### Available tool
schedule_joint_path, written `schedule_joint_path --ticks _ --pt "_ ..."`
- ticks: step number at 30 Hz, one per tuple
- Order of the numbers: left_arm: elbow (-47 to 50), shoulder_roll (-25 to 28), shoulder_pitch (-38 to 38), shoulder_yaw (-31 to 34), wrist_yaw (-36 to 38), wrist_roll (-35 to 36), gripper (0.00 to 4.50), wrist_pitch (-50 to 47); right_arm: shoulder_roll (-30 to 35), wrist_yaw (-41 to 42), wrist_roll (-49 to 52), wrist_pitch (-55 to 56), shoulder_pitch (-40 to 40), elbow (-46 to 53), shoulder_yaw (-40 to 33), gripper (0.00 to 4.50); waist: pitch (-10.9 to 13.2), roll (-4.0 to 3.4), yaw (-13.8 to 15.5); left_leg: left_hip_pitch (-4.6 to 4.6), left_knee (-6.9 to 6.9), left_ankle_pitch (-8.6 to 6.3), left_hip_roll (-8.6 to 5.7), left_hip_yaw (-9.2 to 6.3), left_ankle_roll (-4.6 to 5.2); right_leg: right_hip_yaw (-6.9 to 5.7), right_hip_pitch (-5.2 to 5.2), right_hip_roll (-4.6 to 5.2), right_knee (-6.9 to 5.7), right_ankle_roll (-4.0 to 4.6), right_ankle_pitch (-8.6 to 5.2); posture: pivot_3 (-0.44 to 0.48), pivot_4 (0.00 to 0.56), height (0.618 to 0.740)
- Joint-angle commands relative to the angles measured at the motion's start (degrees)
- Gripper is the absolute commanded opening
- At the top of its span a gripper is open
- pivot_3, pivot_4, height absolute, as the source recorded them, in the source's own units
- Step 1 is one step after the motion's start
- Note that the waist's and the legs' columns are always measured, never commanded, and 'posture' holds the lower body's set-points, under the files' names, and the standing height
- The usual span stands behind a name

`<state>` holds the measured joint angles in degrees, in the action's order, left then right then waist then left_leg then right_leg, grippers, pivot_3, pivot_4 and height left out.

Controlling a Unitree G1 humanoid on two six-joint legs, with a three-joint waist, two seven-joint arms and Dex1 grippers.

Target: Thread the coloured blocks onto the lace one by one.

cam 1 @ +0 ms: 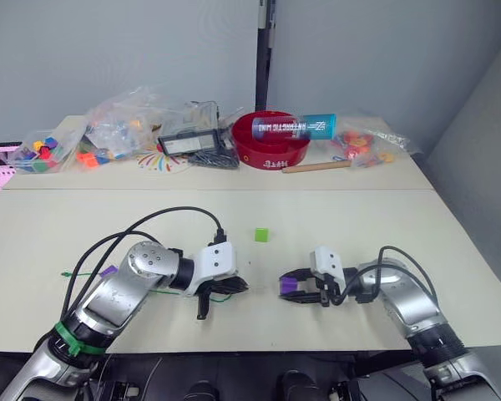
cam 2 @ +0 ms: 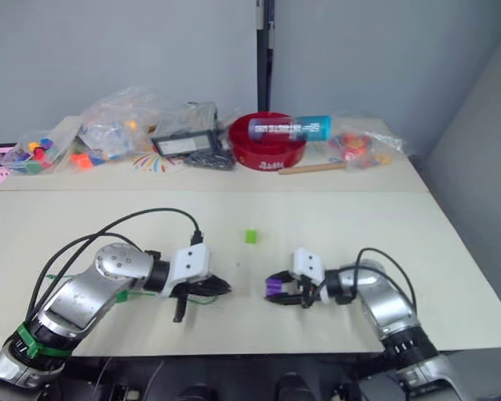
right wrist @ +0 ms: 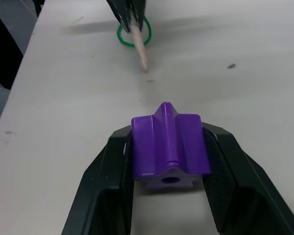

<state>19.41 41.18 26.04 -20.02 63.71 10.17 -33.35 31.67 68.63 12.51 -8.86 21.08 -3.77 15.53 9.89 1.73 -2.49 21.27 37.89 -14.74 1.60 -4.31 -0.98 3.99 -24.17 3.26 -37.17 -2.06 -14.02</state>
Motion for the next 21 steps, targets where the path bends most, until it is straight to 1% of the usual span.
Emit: schedule_joint_path --ticks 1,12,21 --pt "1.98 0.53 0.71 -0.83 -0.34 -0.66 0.00 -1.24 -0.37 -1.71 -0.65 -1.34 -0.76 3.37 0.52 1.39 0.00 0.00 0.01 0.00 0.00 0.00 0.00 0.00 0.00 0.00 0.00 0.00 0.01 0.00 0.00 0.000 0.150 0.731" --pt "3.62 -0.15 3.86 -4.24 -2.09 -3.24 0.00 -5.04 0.54 -2.61 -3.23 -2.25 -0.10 3.55 1.56 1.39 0.00 0.00 -0.08 -0.03 0.00 0.00 0.00 0.00 0.00 0.00 0.03 -0.01 0.01 0.00 0.00 0.000 0.150 0.731" --pt "4.37 -0.27 4.87 -6.14 -1.96 -3.50 0.00 -7.34 0.44 -3.02 -3.12 -3.58 0.27 5.05 1.98 1.39 0.00 0.00 -0.09 -0.04 0.00 0.00 0.00 0.00 0.00 0.00 0.03 -0.02 0.00 0.00 0.00 0.000 0.150 0.731"
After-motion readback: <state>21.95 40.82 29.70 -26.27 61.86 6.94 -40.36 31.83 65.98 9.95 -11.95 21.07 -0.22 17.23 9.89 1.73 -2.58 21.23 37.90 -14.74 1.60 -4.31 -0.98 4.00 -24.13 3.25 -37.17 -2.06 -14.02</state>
